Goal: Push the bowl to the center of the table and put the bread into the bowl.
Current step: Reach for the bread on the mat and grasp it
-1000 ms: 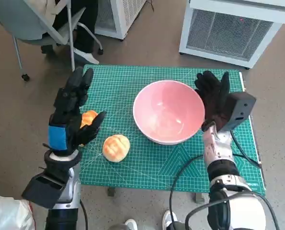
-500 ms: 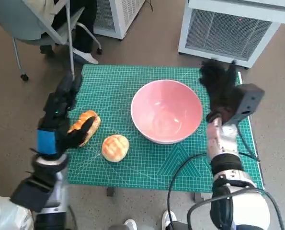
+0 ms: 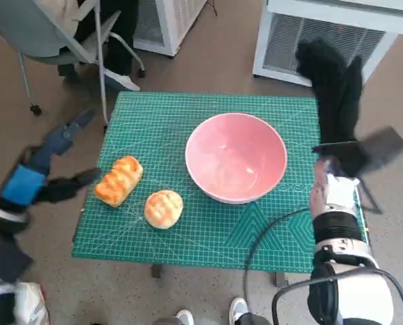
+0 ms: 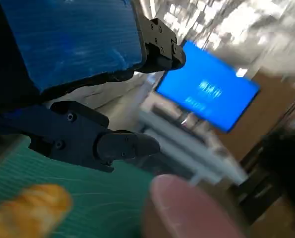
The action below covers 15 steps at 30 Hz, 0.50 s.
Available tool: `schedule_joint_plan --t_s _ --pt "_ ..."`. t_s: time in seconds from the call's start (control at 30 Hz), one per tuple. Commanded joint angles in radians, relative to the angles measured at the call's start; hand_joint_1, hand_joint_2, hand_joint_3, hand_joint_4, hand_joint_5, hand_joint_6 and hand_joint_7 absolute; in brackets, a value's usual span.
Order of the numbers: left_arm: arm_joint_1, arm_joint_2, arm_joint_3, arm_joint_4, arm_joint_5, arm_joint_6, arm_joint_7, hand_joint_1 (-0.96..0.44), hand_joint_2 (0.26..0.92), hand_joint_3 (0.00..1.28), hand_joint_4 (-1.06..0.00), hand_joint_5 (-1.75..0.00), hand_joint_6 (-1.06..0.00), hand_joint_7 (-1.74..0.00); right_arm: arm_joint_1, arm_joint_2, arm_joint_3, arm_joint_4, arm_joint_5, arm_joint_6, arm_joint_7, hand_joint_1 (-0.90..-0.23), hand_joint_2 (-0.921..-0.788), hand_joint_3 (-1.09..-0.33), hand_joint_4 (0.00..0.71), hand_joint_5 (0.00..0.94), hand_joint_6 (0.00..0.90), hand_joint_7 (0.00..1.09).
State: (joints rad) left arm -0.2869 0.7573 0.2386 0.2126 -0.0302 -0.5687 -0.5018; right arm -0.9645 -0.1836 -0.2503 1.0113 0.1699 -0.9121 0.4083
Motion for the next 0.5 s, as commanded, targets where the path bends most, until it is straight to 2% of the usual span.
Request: schedule_joint_plan --t_s 0.03,0.13,0.3,0.37,0.5 --pt "-0.031 0.062 -0.042 0.004 0.055 0.050 -0.047 -0.41 0.921 0.11 -0.24 0.00 -0.33 -0.05 0.069 -0.001 0.036 -0.104 0.061 -0.058 0.119 -0.573 -0.921 -0.797 0.259 0.022 0.254 0.17" --pt "-0.044 0.099 -0.069 -0.009 0.096 0.093 -0.073 -0.42 0.915 0.05 -0.24 0.00 -0.34 -0.04 0.094 -0.012 0.057 -0.179 0.094 -0.088 0.175 -0.575 -0.921 -0.788 0.268 0.023 0.261 0.17" --pt "-0.060 0.136 -0.109 -0.045 0.148 0.172 -0.109 -0.40 0.879 0.01 -0.24 0.00 -0.35 -0.03 0.138 -0.022 0.073 -0.277 0.131 -0.080 0.206 -0.584 -0.921 -0.762 0.275 0.019 0.266 0.18" --pt "-0.063 0.144 -0.121 -0.063 0.166 0.207 -0.119 -0.39 0.870 0.00 -0.24 0.00 -0.36 -0.03 0.154 -0.019 0.076 -0.309 0.137 -0.067 0.201 -0.590 -0.921 -0.749 0.275 0.017 0.271 0.19" --pt "-0.068 0.153 -0.145 -0.092 0.200 0.262 -0.133 -0.38 0.856 0.00 -0.25 0.00 -0.36 -0.02 0.185 -0.017 0.081 -0.363 0.122 -0.055 0.173 -0.597 -0.921 -0.731 0.276 0.013 0.277 0.19"
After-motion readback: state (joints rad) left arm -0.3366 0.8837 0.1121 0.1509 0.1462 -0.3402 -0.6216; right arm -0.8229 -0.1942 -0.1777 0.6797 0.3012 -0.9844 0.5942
